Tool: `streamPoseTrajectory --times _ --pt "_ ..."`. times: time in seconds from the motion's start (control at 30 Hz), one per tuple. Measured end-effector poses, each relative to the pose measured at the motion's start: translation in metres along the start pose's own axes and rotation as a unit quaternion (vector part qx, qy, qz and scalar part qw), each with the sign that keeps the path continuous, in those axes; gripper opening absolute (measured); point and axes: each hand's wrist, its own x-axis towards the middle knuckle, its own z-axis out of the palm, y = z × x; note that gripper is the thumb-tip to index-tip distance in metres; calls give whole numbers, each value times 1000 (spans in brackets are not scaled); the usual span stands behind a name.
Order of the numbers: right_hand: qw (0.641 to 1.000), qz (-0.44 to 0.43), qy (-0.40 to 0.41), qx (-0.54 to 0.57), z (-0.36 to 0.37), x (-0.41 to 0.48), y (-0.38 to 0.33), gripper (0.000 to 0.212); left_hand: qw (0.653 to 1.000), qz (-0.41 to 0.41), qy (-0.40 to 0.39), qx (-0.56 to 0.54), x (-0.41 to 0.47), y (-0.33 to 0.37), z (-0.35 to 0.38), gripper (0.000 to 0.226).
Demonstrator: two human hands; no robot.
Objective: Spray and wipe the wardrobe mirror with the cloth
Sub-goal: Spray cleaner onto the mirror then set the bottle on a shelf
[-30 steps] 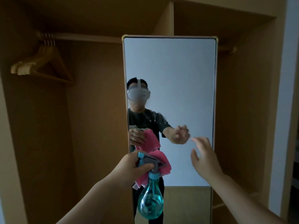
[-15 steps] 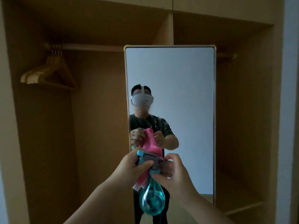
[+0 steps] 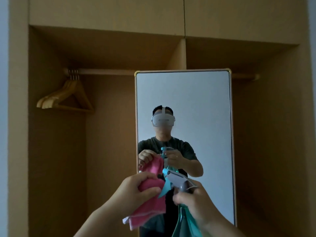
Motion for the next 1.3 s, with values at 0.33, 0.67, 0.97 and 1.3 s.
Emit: streamPoseTrajectory --times 0.33,0.67,0.97,1.3 --pt "994 -12 -61 94 1 17 -44 41 996 -22 67 47 -10 18 -11 23" --pt "986 -88 95 -101 41 76 -127 35 993 -71 -11 97 -26 -6 -76 30" --pt "961 -113 168 -186 70 75 -150 56 987 21 29 159 6 -3 -124 35" --pt "951 -158 178 -199 44 53 -150 49 979 51 66 185 2 13 -121 33"
